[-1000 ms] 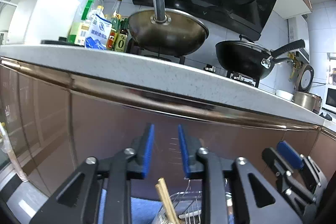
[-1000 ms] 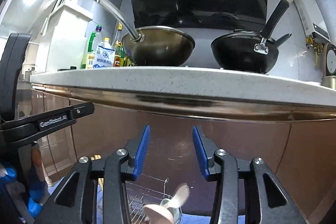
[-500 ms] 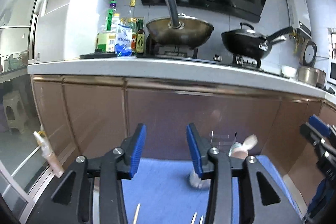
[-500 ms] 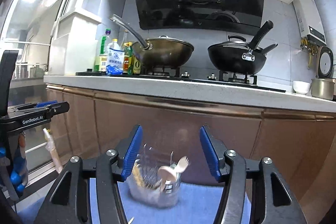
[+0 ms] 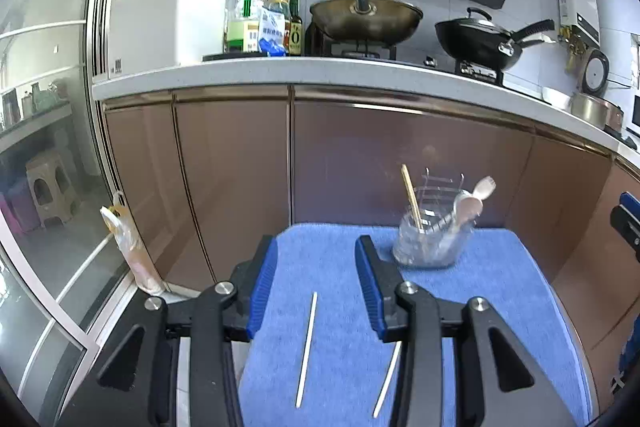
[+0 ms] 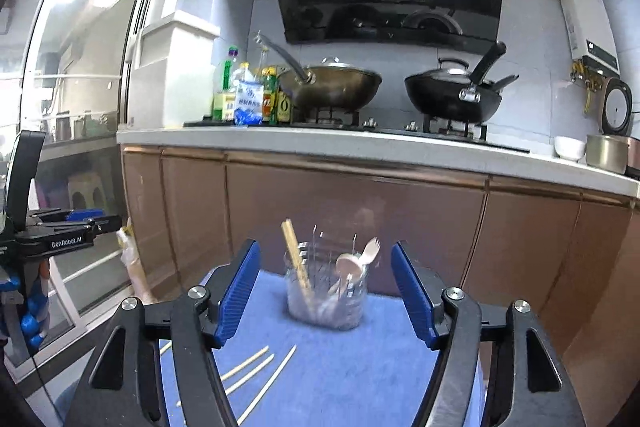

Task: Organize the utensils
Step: 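Open both tools and pull back from the holder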

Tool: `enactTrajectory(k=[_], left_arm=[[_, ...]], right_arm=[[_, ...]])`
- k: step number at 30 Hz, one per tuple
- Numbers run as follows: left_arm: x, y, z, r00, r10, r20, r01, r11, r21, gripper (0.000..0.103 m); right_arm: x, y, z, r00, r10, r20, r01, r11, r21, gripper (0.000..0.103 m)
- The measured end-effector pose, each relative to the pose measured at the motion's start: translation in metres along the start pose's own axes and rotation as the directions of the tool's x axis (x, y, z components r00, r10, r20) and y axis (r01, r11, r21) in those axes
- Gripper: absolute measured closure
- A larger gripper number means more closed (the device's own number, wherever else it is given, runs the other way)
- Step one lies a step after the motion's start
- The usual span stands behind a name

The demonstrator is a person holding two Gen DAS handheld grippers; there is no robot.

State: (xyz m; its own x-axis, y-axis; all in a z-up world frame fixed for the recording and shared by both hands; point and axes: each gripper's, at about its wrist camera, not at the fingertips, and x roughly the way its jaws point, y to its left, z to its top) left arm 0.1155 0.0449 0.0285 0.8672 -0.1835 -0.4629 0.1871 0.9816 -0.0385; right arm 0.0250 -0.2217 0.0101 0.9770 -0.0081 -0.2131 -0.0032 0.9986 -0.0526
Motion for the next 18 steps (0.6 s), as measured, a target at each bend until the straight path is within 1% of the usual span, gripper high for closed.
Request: enactTrajectory(k=[4, 6, 9, 12, 14, 18], left_arm=[[-0.001, 0.0, -0.014, 0.997, -0.048, -0.066, 0.05, 0.999, 0.022, 0.064], [0.005, -0.002, -0.021, 0.99, -0.084, -0.113, 0.088, 0.996, 0.026, 0.064], [0.021, -0.006, -0.032, 0.978, -0.112, -0.178, 0.117, 0.993, 0.019, 0.064], [0.036, -0.008, -0.042, 0.968, -0.122, -0.217, 0.127, 0.992, 0.008, 0.064], [0.043, -0.007, -0.048, 0.966, -0.127, -0.227, 0.13, 0.992, -0.002, 0.064], [0.049, -0.01, -0.053, 0.971, -0.093, -0.218, 0.094, 0.996, -0.006, 0.064]], right_arm=[[-0.005, 0.005, -0.008, 0.999, 0.019, -0.049, -0.019, 1.0, 0.005, 0.037], [-0.003, 0.006, -0.013, 0.996, 0.026, -0.083, -0.025, 1.0, 0.008, 0.04], [0.006, 0.004, -0.021, 0.988, 0.05, -0.145, -0.046, 0.999, 0.029, 0.043], [0.016, 0.0, -0.032, 0.98, 0.053, -0.193, -0.044, 0.998, 0.049, 0.045], [0.02, -0.003, -0.039, 0.977, 0.051, -0.209, -0.04, 0.998, 0.055, 0.045], [0.025, -0.01, -0.049, 0.972, 0.043, -0.229, -0.029, 0.997, 0.067, 0.045]])
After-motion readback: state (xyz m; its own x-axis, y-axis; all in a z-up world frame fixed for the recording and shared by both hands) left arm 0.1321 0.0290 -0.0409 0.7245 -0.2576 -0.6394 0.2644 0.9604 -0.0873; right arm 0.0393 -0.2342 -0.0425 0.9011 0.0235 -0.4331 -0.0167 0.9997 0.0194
